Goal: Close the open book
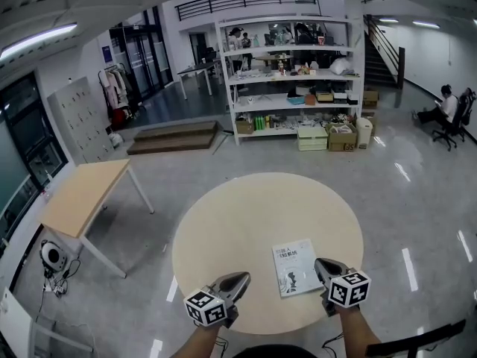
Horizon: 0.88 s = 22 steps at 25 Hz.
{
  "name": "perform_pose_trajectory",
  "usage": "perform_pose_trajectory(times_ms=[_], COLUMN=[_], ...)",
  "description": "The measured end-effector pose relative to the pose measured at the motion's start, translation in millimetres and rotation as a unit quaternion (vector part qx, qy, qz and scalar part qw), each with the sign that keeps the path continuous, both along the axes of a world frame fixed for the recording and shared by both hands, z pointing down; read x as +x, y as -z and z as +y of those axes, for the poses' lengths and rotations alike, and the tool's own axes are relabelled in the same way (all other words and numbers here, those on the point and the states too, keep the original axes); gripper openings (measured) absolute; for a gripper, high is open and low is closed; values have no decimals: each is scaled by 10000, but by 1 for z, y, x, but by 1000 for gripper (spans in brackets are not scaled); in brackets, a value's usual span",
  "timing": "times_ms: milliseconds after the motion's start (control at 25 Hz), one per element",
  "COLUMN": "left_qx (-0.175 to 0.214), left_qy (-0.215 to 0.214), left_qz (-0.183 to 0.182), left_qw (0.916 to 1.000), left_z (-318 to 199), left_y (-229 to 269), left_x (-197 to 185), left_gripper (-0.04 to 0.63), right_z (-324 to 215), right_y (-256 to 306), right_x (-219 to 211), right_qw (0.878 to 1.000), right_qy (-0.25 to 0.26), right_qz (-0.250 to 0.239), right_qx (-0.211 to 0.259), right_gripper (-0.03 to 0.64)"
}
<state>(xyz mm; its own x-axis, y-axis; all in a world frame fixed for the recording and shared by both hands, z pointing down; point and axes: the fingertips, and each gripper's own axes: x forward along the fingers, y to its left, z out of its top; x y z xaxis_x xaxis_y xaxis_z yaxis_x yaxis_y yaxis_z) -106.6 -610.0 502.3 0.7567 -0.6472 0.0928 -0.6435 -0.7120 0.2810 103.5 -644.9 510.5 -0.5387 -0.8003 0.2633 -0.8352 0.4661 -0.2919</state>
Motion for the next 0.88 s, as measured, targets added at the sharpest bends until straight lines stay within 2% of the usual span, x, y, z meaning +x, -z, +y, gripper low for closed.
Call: perform_pose_trajectory(times_ms=[160, 440, 680, 880], left_qx=[111, 216, 213, 55], left_qy=[5, 233, 297, 583], left_qz=[19, -74, -281, -385], left_qw=[9999, 9995, 9989, 9975], left_z=[8, 14, 35, 65], left_y=[14, 19, 23, 19], left_x=[1, 4, 18, 21], left_gripper=[-2, -1, -1, -2], right_z=[6, 16, 33, 59], right_y=[18, 26, 30, 25], right_x=[0, 4, 11, 18], right_qw=[9993, 9977, 9951, 9927], right_qy=[-1, 159, 443, 707], right_qz=[162, 315, 532, 568], right_qx=[337, 571, 709, 791], right_gripper=[-1, -2, -2, -1])
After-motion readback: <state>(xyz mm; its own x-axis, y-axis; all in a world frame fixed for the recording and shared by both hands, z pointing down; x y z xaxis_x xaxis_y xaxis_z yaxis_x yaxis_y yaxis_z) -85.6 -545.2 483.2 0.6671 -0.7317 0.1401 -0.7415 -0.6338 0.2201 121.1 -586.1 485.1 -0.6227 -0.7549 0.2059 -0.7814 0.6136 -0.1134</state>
